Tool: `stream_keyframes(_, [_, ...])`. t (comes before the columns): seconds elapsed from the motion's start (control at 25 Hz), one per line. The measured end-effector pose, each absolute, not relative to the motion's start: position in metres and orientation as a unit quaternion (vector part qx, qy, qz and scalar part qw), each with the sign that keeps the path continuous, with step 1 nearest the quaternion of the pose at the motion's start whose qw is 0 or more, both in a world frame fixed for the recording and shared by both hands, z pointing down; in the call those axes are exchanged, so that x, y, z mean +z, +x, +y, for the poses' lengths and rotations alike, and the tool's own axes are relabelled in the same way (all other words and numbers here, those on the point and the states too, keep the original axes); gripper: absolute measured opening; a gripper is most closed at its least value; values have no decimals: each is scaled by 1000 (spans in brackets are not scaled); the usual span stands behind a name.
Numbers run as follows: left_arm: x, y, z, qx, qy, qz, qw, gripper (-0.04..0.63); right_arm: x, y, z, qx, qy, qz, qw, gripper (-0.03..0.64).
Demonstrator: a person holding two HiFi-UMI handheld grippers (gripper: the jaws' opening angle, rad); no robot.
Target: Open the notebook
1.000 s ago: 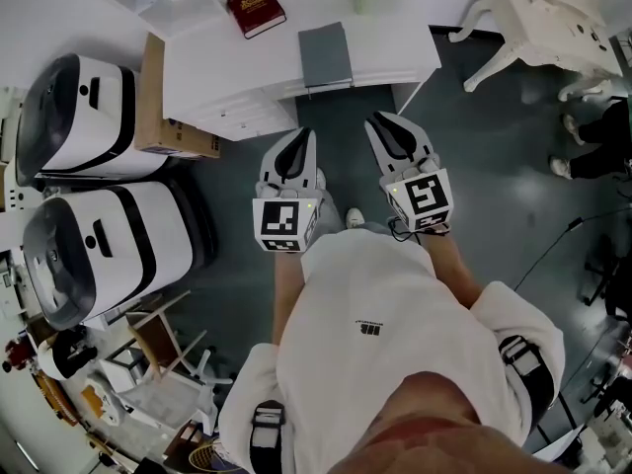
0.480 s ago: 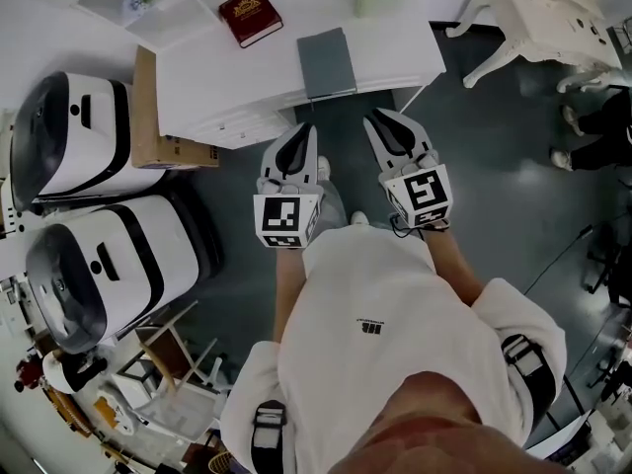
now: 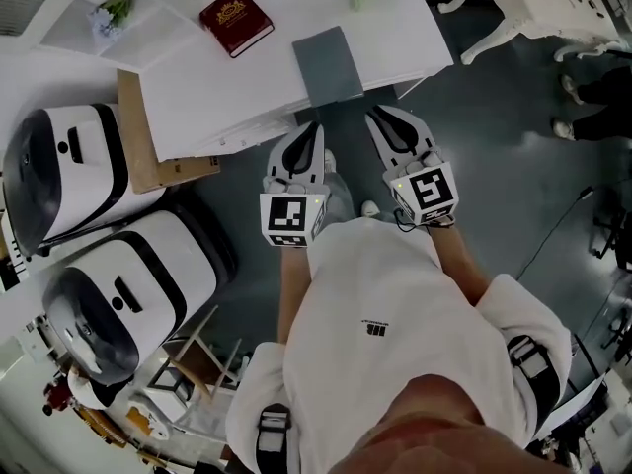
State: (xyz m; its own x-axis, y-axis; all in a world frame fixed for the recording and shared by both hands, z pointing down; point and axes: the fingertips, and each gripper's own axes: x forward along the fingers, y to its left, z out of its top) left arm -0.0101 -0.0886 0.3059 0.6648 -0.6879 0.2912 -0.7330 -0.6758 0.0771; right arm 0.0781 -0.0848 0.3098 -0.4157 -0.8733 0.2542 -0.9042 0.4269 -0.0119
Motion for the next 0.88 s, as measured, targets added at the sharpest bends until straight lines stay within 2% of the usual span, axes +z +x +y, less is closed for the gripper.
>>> stream_keyframes(0.88, [389, 21, -165, 165, 937, -276, 137, 0, 394, 90, -154, 144, 576, -793, 133, 34])
